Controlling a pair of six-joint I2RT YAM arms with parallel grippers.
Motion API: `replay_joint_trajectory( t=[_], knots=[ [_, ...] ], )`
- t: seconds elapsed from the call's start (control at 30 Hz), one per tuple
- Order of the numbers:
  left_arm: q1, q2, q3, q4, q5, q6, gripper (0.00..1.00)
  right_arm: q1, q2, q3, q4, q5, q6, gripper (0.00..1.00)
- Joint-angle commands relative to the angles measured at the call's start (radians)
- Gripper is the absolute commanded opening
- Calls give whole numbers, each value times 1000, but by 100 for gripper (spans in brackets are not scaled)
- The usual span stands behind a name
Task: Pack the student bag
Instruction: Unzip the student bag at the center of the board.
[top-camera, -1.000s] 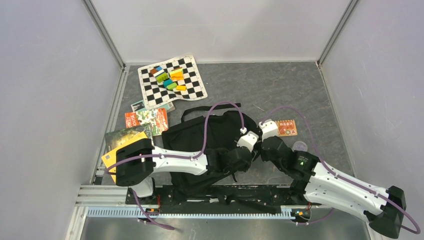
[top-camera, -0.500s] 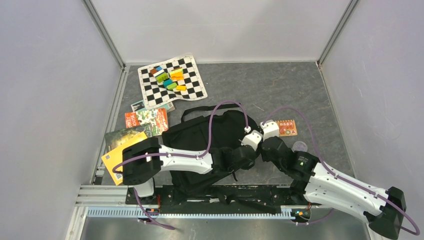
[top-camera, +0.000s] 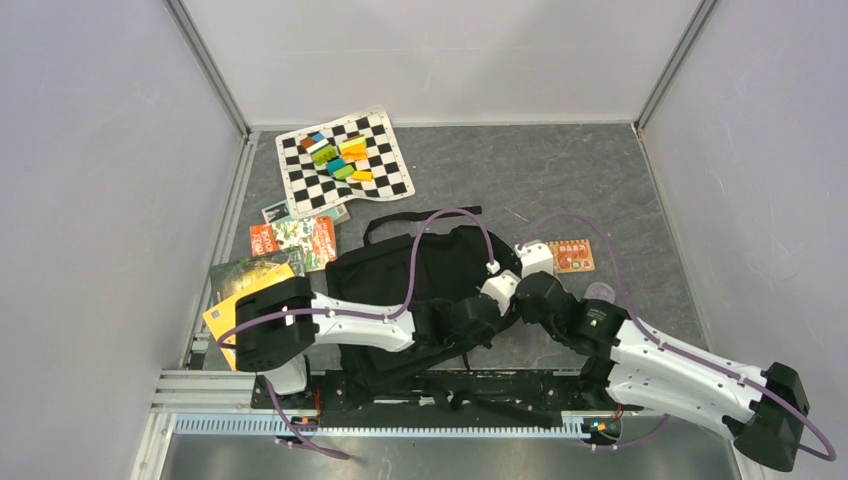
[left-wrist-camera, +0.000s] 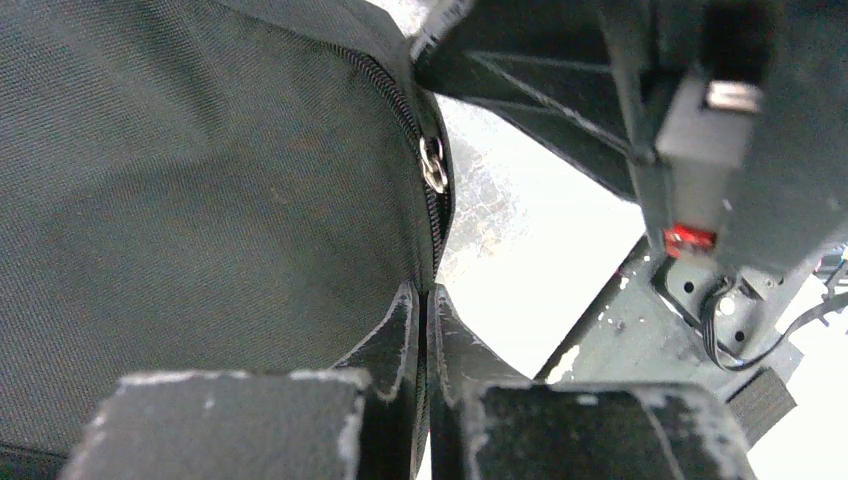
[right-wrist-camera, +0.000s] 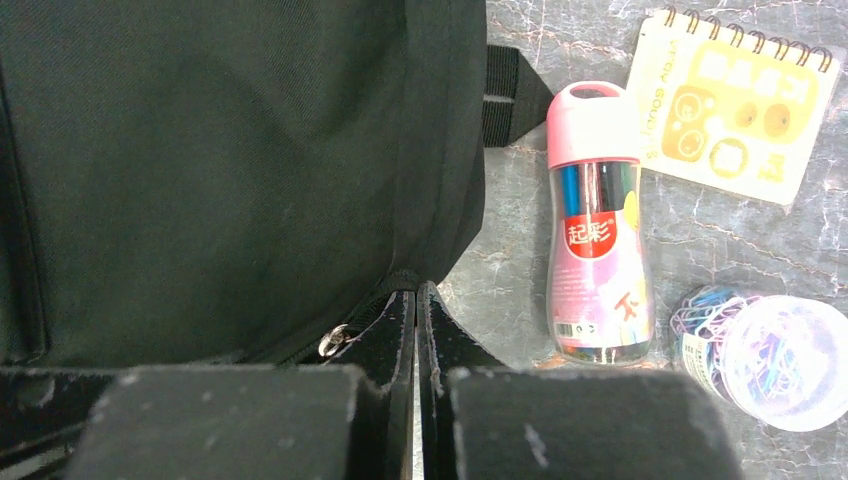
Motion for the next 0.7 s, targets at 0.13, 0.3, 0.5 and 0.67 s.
replay_joint_trajectory(
  t=[0.13,0.3,0.5,0.67],
  knots=[
    [-46,-59,-41,33,66,15,2,-57,47,89,40,62,-34,0],
    [-73,-76,-58,33,52,-5,2,-107,71,102,56,46,-74,0],
    [-107,-97,-71,30,41,-17,2,-172,105,108,111,-11,-118,0],
    [-127,-120,-89,22,31,-28,2,-215,148,131,139,-44,-154,0]
  ],
)
